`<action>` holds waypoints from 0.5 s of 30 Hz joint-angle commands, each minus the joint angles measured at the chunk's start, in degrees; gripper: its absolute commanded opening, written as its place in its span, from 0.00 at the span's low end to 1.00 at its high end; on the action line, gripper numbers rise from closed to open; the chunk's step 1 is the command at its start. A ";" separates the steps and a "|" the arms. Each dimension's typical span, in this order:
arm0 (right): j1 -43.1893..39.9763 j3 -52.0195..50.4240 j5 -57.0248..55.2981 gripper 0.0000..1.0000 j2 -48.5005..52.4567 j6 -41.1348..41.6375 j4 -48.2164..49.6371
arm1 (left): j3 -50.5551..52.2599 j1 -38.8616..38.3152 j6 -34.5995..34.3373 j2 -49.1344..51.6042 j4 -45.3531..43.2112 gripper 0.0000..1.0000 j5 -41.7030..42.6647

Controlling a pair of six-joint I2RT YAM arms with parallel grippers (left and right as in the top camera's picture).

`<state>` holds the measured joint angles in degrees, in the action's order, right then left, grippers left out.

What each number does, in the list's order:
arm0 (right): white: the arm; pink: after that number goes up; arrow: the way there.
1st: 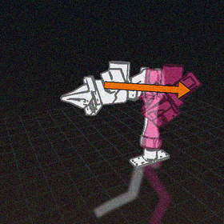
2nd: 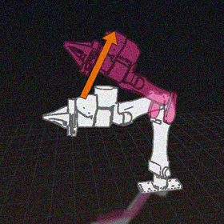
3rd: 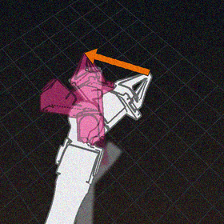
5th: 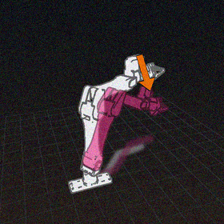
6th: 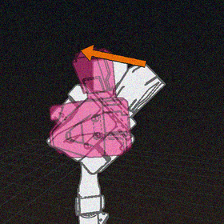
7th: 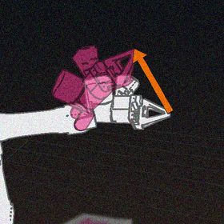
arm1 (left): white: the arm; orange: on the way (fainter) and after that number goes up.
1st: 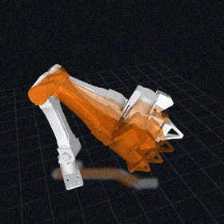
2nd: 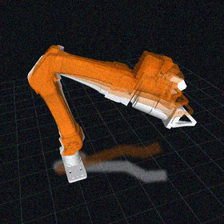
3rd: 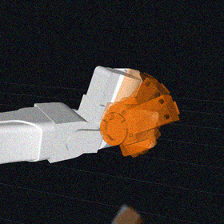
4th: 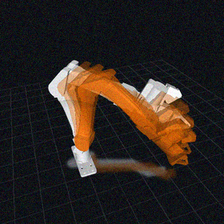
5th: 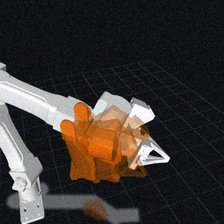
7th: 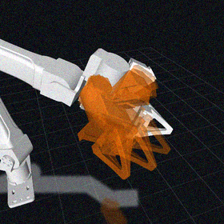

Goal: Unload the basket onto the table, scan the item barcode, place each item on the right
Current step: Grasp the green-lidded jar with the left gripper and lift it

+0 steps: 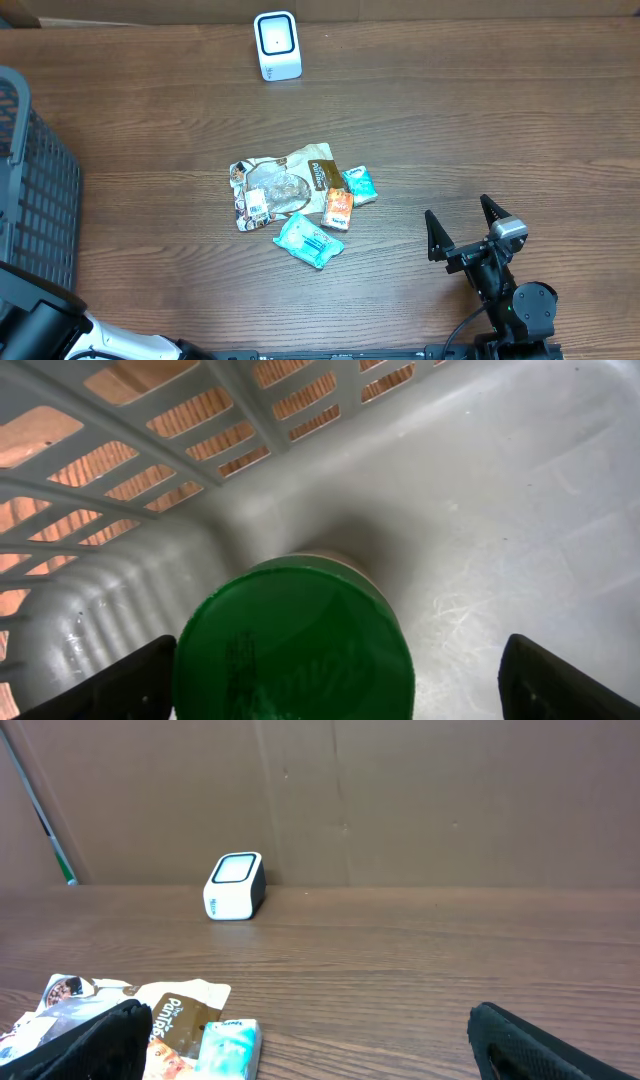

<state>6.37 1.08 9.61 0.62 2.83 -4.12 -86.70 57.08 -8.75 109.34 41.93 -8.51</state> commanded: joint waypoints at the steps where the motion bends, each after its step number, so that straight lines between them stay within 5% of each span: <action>1: -0.24 -0.61 -0.52 1.00 -0.46 0.13 0.15 | 0.42 0.35 1.05 0.11 0.00 0.84 -1.88; 15: -0.24 -0.61 -0.52 1.00 -0.46 0.13 0.15 | 0.42 1.11 0.11 3.13 1.51 0.82 -3.69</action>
<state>6.37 1.08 9.63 0.62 2.81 -4.14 -86.70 57.76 -8.78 110.69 43.29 -11.38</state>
